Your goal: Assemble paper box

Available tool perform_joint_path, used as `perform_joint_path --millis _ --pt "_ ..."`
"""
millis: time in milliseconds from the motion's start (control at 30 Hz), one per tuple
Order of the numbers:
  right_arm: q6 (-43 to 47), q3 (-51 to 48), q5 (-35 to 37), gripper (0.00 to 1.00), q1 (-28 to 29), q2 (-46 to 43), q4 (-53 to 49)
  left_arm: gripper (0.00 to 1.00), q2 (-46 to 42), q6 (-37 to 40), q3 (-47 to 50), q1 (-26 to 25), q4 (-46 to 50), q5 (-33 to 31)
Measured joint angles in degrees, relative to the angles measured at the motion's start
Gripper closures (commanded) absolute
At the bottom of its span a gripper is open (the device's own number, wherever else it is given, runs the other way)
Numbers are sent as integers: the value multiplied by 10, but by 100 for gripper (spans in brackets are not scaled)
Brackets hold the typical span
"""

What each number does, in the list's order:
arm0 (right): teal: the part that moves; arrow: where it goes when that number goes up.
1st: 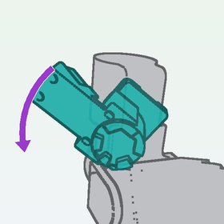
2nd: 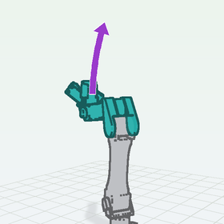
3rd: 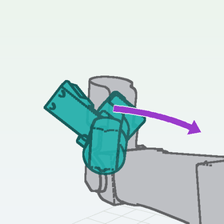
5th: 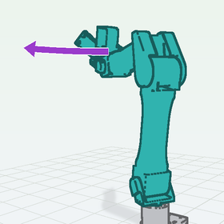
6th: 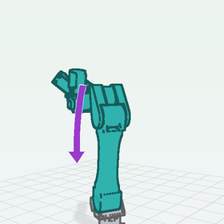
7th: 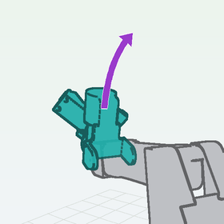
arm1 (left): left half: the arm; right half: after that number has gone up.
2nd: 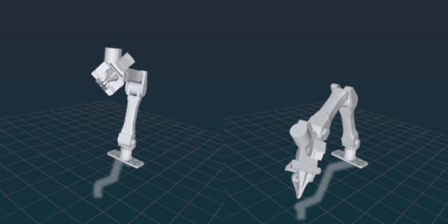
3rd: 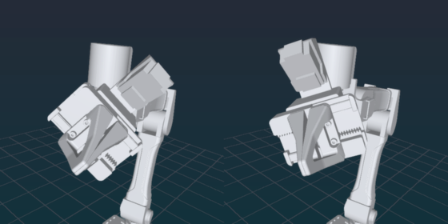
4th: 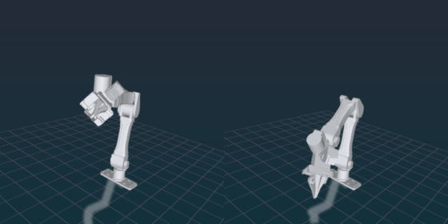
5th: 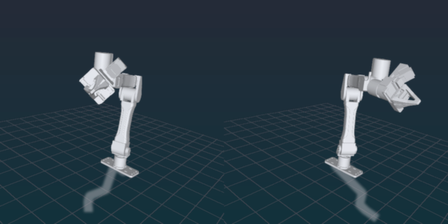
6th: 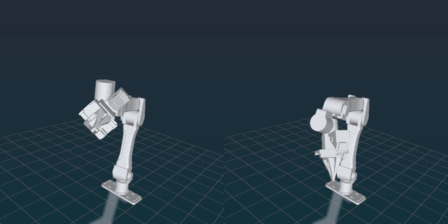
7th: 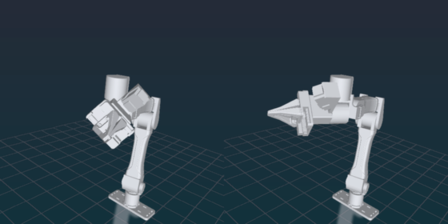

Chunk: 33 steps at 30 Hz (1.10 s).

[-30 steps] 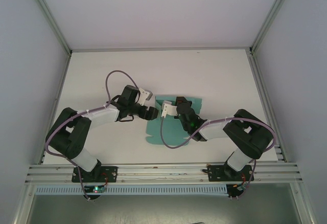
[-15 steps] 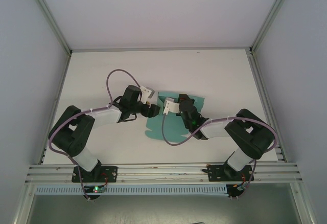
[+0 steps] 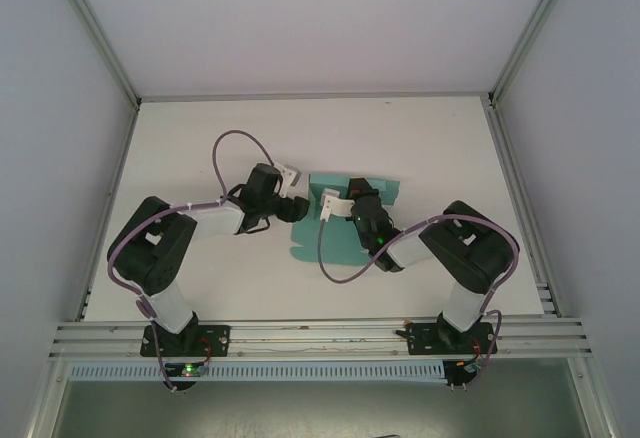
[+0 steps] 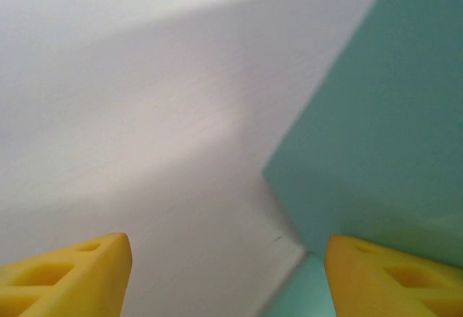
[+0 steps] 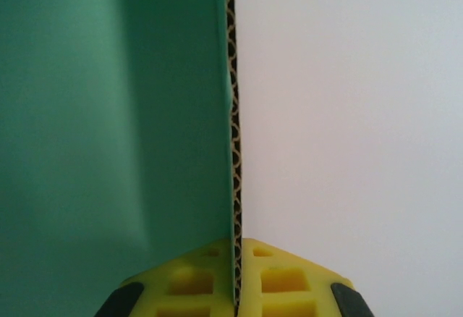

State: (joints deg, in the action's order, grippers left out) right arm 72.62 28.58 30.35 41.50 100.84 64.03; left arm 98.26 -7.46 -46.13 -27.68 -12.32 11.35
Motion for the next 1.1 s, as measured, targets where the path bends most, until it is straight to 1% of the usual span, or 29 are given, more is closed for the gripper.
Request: perform_joint_path --millis 133,400,500,633,733,833,1033,1100 --pt "0 -21 4 100 17 11 34 28 -10 2 19 0 16 -22" --pt "3 -29 17 100 26 20 63 27 -25 11 23 0 20 -6" --pt "4 -29 18 100 26 20 63 26 -49 13 24 0 25 -2" --pt "9 -29 17 100 26 19 61 19 -108 13 39 2 26 4" --pt "9 -28 17 100 26 12 49 20 -134 16 52 8 24 29" --pt "9 -24 17 100 26 6 31 24 -125 24 51 12 25 70" --pt "0 -18 14 100 25 -10 -9 23 -49 30 14 12 23 133" --pt "-6 -17 20 100 23 -16 -20 22 -35 28 3 12 15 138"
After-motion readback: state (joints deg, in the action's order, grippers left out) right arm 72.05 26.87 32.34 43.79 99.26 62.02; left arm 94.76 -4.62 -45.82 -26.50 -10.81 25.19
